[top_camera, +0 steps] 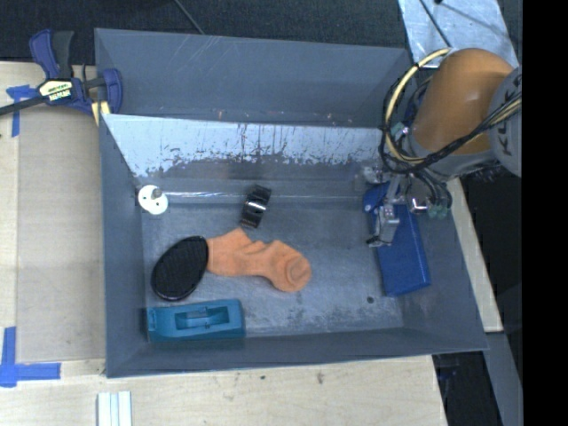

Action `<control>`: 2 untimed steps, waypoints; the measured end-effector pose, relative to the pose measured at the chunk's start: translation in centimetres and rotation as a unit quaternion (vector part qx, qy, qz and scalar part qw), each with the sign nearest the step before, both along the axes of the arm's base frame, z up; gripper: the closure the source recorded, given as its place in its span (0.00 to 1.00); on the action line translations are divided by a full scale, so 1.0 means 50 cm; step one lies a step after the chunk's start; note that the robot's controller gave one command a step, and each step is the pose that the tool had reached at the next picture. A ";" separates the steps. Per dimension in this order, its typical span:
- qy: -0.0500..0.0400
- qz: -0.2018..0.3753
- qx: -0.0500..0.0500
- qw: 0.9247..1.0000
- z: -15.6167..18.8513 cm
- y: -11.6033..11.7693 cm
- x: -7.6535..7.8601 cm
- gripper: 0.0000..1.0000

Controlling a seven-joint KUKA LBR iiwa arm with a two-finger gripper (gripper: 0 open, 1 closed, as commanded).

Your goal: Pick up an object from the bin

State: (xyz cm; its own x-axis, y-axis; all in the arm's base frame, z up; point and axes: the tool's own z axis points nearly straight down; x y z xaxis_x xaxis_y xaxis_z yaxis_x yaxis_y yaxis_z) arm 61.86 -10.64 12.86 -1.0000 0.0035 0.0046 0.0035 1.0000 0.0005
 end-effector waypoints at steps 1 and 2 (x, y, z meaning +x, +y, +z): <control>-0.004 0.001 -0.001 1.000 0.011 0.001 0.004 0.00; -0.005 0.060 -0.001 0.998 -0.060 0.104 -0.022 0.00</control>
Offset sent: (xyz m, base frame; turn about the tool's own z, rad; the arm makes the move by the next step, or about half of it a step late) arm -0.0221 0.0949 -0.0586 -0.2179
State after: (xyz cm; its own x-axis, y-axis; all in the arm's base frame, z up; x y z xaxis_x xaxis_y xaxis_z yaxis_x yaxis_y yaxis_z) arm 60.76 -5.43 9.87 -0.9932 -0.1161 -0.0046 -0.1161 0.9932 -0.0013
